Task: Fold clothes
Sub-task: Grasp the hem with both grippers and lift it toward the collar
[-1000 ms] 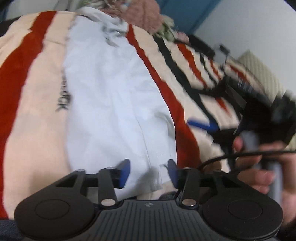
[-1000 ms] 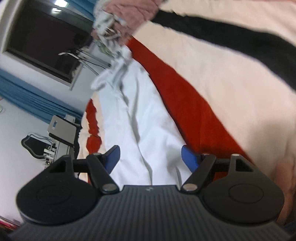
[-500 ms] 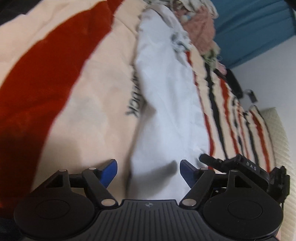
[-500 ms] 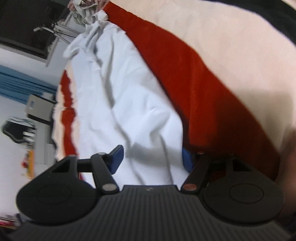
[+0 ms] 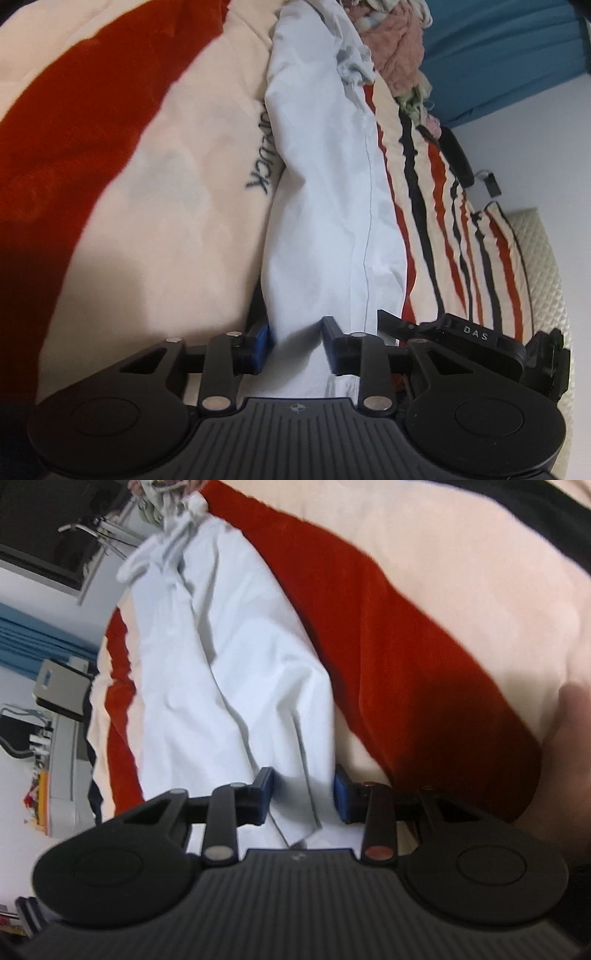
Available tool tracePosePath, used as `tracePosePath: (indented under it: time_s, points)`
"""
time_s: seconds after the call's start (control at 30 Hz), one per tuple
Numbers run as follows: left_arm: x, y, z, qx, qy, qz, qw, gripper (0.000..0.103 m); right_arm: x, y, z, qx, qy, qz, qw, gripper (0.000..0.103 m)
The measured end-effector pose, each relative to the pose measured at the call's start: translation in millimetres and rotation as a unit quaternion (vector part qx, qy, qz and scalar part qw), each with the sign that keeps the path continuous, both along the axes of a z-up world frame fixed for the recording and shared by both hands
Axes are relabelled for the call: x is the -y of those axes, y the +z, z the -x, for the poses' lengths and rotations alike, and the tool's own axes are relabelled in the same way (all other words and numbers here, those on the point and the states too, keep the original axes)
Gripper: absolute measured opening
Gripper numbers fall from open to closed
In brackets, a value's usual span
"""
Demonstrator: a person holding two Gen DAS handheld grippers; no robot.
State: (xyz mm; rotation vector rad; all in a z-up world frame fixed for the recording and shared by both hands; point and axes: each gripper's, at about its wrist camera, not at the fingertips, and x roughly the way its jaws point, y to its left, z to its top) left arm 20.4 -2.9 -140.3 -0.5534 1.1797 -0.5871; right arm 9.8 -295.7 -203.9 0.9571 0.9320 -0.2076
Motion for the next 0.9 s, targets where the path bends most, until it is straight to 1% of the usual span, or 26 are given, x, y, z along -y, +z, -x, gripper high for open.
tracePosePath:
  time_s: [0.07,0.13,0.2,0.23,0.27,0.3,0.37,0.47,0.57,0.7,0.8,0.83,0.9]
  points:
    - [3.8,-1.5,1.4,-0.005,-0.014,-0.006,0.9999,0.051,-4.5,-3.1,-2.3,-0.010,0.009,0.004,1.000,0.038]
    - [7.2,-0.8,3.2,0.003,-0.019,-0.015,0.9997,0.051,-10.1,-3.7,-3.6,-0.019,0.024,0.010,0.999,0.038]
    - [8.1,-0.7,3.7,0.003,-0.022,-0.016,0.9996,0.050,-15.7,1.0,-0.6,-0.022,0.040,0.019,0.999,0.038]
    - [7.7,-0.9,3.7,0.000,-0.023,-0.014,0.9996,0.046,-18.0,3.9,1.7,-0.019,0.046,0.015,0.999,0.036]
    - [6.4,-0.5,3.4,-0.004,-0.022,-0.010,0.9997,0.034,-19.4,6.9,4.2,-0.014,0.049,0.012,0.999,0.030]
    - [4.5,0.3,2.7,-0.008,-0.020,-0.003,0.9998,0.021,-20.9,9.9,6.7,-0.010,0.051,0.009,0.999,0.012]
    - [0.4,3.0,1.0,-0.016,-0.016,0.012,0.9997,0.011,-20.1,16.1,12.2,0.004,0.045,-0.003,0.999,0.009]
    - [-9.4,21.0,-3.1,-0.021,-0.001,0.060,0.9980,0.006,-9.3,31.4,18.7,0.036,0.021,-0.028,0.999,0.008]
    - [-22.2,57.4,-7.8,0.001,0.022,0.108,0.9939,0.004,3.2,67.1,23.2,0.102,0.011,-0.057,0.993,0.007]
    - [-38.1,124.9,-11.7,0.057,0.047,0.165,0.9836,0.003,5.8,107.9,36.1,0.158,0.019,-0.053,0.986,0.007]
    - [-49.4,168.1,-2.9,0.101,0.057,0.184,0.9762,0.003,7.7,138.6,45.8,0.200,0.025,-0.049,0.978,0.007]
    - [-52.3,177.0,2.0,0.109,0.061,0.186,0.9746,0.003,8.4,148.8,49.1,0.214,0.028,-0.048,0.975,0.007]
    - [-57.2,187.0,14.4,0.110,0.062,0.184,0.9748,0.003,9.6,169.2,55.6,0.241,0.032,-0.045,0.969,0.007]
